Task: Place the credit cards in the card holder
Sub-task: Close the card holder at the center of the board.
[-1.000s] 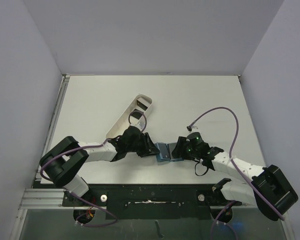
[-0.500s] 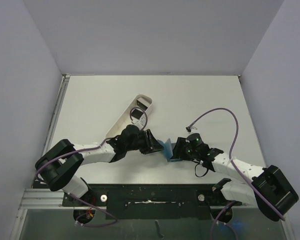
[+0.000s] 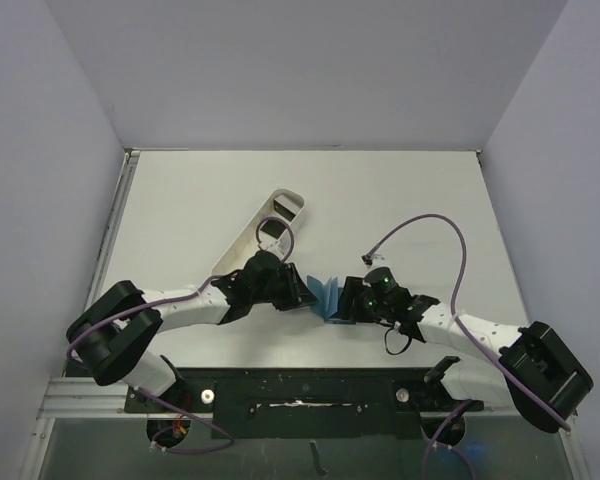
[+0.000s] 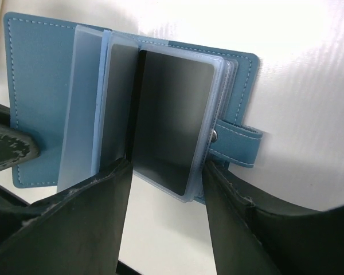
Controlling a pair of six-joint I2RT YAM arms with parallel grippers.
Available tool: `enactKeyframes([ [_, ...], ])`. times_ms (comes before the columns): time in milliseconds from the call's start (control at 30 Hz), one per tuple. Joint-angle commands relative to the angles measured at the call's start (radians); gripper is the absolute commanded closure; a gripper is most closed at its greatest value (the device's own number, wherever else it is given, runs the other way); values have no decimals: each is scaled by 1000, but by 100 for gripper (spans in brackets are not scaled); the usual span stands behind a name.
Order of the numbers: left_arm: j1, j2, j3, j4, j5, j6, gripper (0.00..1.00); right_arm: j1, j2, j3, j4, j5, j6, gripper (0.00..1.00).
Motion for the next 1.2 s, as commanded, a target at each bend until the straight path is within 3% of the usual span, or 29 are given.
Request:
enactKeyframes([
  [0,-6,-84,68,-129,-88,90,84,34,50,45,-13,-18,-14,47],
  [133,-6,-138,83,-233,-151,126,100,70,75,75,-8,-12,-36,46],
  [567,-1,-222,42,-336,-162,169,100,89,71,313,-223,-41,-517,41],
  [733,1,-285,-24,-316,-170,129,100,89,36,323,-178,-175,-896,40],
  [900,6,-321,-43,-340,-196,114,100,88,18,297,-168,-217,-1150,39],
  [1167,10,-406,-77,-393,-267,90,100,82,107,274,-175,-300,-1246,43],
])
